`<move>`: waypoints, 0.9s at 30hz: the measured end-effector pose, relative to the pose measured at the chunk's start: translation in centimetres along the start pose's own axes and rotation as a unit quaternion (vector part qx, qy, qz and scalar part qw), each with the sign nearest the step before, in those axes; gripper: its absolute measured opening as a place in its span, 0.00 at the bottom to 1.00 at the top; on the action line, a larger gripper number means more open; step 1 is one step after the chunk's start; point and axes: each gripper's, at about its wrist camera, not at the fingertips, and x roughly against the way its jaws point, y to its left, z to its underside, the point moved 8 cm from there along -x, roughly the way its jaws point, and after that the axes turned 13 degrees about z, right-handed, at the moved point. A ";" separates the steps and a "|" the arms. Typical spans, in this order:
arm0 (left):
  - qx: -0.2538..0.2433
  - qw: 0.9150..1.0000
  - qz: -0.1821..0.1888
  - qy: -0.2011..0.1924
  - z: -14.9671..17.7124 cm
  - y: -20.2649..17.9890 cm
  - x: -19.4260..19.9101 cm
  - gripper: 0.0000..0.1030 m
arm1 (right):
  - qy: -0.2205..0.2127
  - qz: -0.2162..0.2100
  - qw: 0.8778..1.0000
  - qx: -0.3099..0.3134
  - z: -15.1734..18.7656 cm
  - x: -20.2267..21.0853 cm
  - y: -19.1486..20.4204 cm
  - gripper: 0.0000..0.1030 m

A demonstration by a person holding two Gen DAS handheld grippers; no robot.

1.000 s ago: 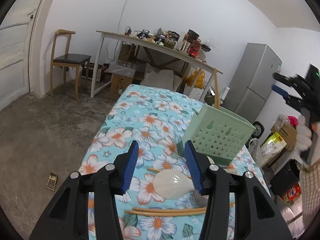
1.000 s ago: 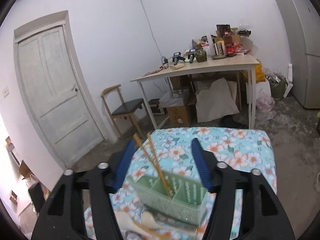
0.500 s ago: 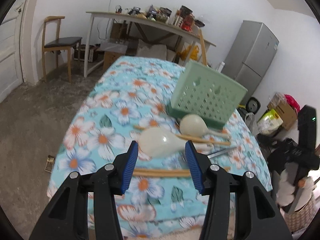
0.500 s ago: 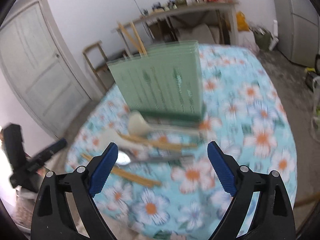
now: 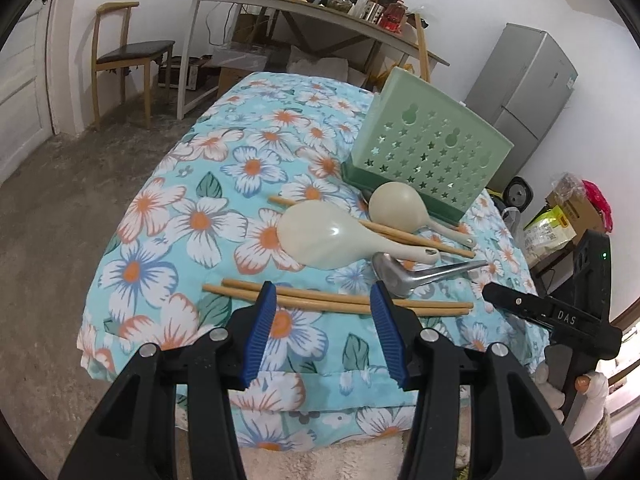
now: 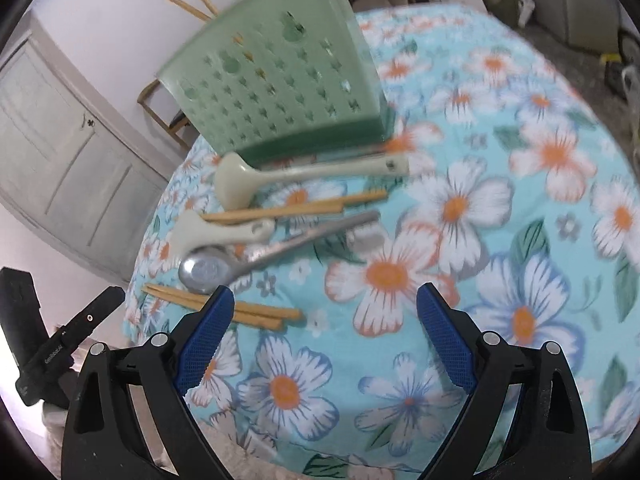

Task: Organize utensils
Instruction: 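Move both open tools back over the remaining utensils, then grasp a wooden chopstick with the left tool and lift it upright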

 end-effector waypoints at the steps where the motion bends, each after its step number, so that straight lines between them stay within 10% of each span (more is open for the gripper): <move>1: -0.004 1.000 -0.005 0.001 0.1 0.0 -0.1 0.46 | 0.002 -0.003 1.000 -0.003 0.2 -0.2 -0.2 0.87; 11: -0.083 0.996 -0.031 0.016 0.4 -1.6 -1.5 0.46 | -0.004 -0.028 1.000 0.001 0.5 0.0 -0.1 0.92; 19: -0.206 0.977 -0.022 0.043 1.1 -4.7 -3.6 0.46 | 0.001 -0.043 0.999 0.007 0.4 0.2 -0.4 0.92; 27: -0.357 0.930 0.009 0.086 2.8 -9.1 -5.8 0.46 | 0.041 -0.129 0.990 -0.034 -0.3 0.6 -2.1 0.92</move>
